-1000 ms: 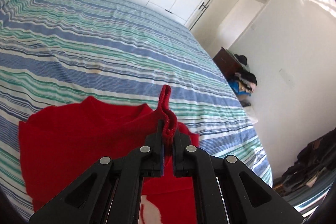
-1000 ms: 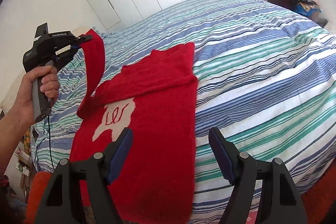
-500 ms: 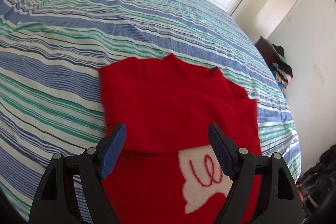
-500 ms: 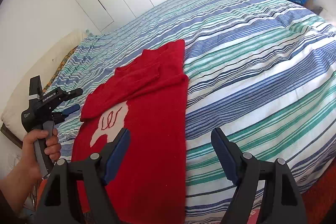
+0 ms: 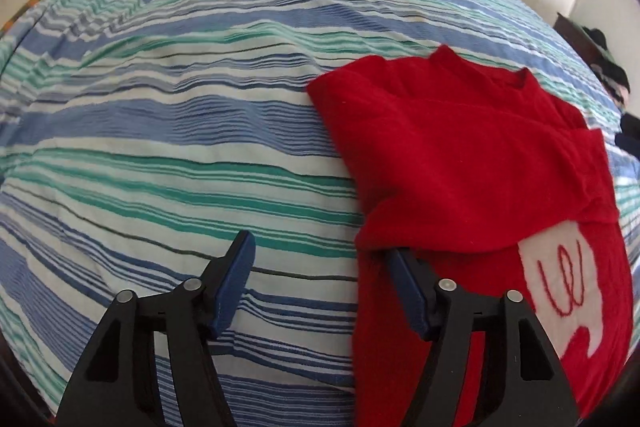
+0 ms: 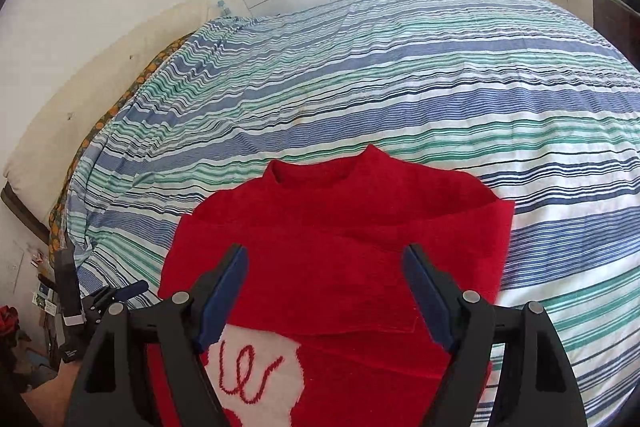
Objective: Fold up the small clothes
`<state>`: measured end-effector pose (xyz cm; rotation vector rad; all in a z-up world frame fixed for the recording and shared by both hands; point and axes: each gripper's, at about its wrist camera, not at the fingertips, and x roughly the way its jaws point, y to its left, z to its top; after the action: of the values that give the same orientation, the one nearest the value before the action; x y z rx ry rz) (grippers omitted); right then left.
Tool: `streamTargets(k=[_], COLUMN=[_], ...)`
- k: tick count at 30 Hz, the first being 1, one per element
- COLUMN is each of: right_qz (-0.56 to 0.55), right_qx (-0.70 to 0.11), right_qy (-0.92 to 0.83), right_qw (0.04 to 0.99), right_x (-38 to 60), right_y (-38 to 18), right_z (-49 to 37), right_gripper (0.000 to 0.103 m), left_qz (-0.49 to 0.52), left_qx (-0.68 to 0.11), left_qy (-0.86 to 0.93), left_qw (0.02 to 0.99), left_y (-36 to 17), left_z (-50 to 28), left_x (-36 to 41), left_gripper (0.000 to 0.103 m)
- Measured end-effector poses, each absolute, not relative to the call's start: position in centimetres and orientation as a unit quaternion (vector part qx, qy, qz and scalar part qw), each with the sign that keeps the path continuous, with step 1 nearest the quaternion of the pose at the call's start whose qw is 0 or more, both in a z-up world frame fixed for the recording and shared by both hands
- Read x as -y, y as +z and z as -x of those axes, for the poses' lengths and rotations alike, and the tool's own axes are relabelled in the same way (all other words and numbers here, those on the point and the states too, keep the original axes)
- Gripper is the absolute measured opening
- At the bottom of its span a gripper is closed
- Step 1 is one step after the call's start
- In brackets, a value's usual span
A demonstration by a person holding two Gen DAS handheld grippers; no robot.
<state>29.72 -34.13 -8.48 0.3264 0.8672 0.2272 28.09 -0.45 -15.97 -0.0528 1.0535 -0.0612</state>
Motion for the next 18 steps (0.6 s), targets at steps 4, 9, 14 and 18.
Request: streamTargets(k=[4,9,14,18], right_qz=[-0.186,-0.118,-0.145,-0.130], right_qx=[-0.489,-0.518,-0.453,-0.467], right_qy=[0.083,0.079,0.125,0.165], right_qw=[0.848,0.843,0.871,0.859], right_x=[34.2,33.3,33.3,30.9], right_y=[-14.1,-16.1,-11.2,-11.5], right_z=[-31.7,-30.6,-29.5,-31.0], right_gripper=[0.079,0.077,0.077,0.077], left_qz=[0.134,0.125,0.101,0.095], left_qx=[-0.520,-0.506,-0.462,-0.432], left_qy=[-0.008,-0.065,-0.089,-0.144], left_qw=[0.844,0.851,0.877,0.885], left_y=[-16.7,-14.6,-12.0,-11.0], left_z=[-27.3,-24.5,-24.7,-26.9], left_x=[-4.6,-6.2,-5.2,-1.2], left_gripper=[0.050,0.077,0.088,0.086])
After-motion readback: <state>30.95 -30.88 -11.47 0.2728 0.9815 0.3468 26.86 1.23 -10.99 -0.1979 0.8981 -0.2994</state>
